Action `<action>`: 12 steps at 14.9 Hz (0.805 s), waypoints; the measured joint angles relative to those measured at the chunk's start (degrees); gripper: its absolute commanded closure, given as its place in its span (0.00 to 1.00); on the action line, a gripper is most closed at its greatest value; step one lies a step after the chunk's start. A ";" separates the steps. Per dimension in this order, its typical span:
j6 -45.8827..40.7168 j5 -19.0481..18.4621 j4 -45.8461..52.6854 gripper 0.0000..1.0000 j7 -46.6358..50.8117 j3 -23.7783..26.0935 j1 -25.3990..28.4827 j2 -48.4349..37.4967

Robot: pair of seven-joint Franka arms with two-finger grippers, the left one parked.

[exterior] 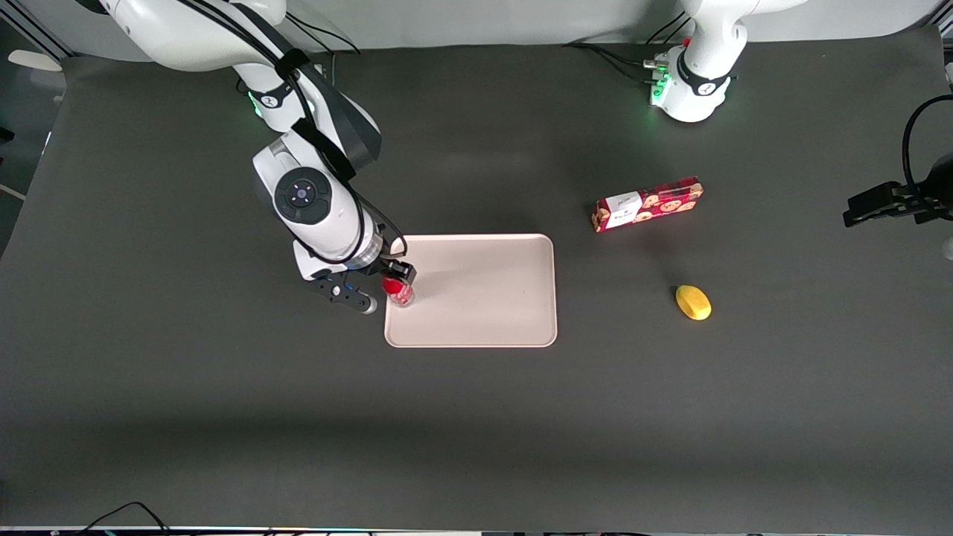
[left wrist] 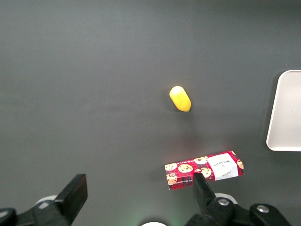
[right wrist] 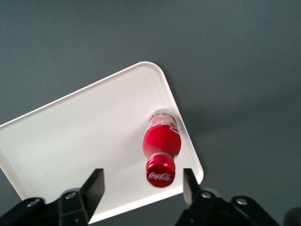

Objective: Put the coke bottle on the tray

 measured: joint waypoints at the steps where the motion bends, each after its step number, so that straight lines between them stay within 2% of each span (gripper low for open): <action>1: -0.87 0.00 0.89 0.00 0.00 0.01 0.00 -0.24; 4: -7.70 -0.19 6.32 0.00 -0.27 0.05 0.00 -1.09; 7: -15.88 -0.36 13.65 0.00 -4.52 0.03 -0.21 -3.26; 10: -24.35 -0.49 20.49 0.00 -13.23 -1.09 -0.94 -6.74; 12: -30.14 -0.47 23.82 0.00 -21.75 -5.07 -1.08 -9.64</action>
